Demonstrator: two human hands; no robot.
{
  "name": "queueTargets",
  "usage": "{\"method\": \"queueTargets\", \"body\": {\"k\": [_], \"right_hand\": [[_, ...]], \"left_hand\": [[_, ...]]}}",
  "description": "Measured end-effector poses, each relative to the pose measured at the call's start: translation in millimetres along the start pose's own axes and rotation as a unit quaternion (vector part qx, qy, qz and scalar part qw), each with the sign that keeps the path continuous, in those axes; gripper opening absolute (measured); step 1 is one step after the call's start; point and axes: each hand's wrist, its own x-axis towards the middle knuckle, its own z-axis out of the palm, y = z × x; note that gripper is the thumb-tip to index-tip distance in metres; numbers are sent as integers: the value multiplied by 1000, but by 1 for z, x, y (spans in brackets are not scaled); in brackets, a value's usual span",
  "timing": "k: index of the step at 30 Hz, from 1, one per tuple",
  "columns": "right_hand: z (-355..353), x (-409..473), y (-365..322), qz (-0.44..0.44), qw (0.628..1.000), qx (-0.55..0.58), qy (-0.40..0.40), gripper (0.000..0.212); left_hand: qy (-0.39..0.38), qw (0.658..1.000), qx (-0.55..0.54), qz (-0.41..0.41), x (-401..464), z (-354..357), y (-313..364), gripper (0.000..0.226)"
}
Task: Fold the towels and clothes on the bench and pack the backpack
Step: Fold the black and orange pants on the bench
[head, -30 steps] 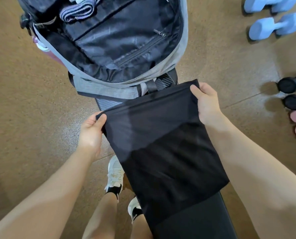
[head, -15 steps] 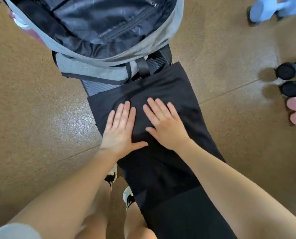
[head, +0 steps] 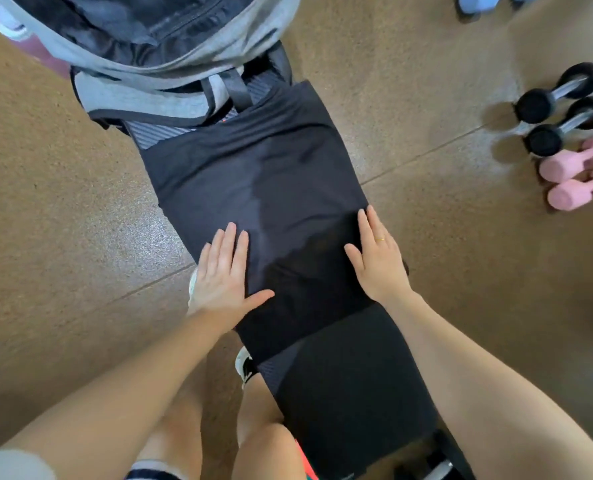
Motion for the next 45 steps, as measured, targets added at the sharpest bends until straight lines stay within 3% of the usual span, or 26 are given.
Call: {"method": "queueTargets", "body": {"k": [4,6,8,10,11,13,19,21,23,25,28,30,32,34,37,38,41,45], "right_hand": [[10,-42,16,129,990,64,6,55],[14,-53,20,161,983,86,15,49],[16,-55,23,200,968,147,34,44],[18,-51,24,256,935,239,64,41],[20,-48,24,289,914,275,77,41],[22,-43,23,338,890,295,87,41],[26,-49,37,326,891,287,133,17],[25,-53,37,323,884,313,127,21],[27,-56,32,345,870,337,103,42],[31,-58,27,406,818,391,115,56],[31,-60,24,472,717,492,140,49],[30,-60,27,464,711,510,137,38],[26,-63,26,448,715,520,134,33],[24,-66,24,430,733,510,130,29],[17,-75,20,415,749,502,124,26],[12,-80,17,407,748,510,123,23],[-4,-101,8,384,756,512,137,17],[-38,-131,-17,357,764,507,181,32]], "left_hand": [[18,988,-104,-111,-38,14,45,86],[56,956,-155,-241,-48,22,62,86],[61,859,-263,-434,-55,25,73,83],[65,744,-374,-551,-61,33,77,58],[67,724,-411,-550,-65,38,77,40],[65,740,-443,-502,-76,47,71,20],[52,712,-557,-425,-101,56,43,22],[58,703,-558,-438,-104,57,41,17],[49,672,-578,-460,-101,58,47,27],[23,648,-589,-483,-96,67,49,37],[-4,632,-572,-523,-96,79,43,28],[-20,621,-577,-529,-99,79,43,21],[-44,611,-594,-522,-101,76,46,30],[-54,605,-610,-509,-102,72,50,35],[-33,612,-628,-479,-104,57,56,10],[-12,625,-624,-469,-106,49,58,5],[43,697,-561,-444,-118,21,60,22],[74,773,-486,-401,-135,-32,57,42]]}}
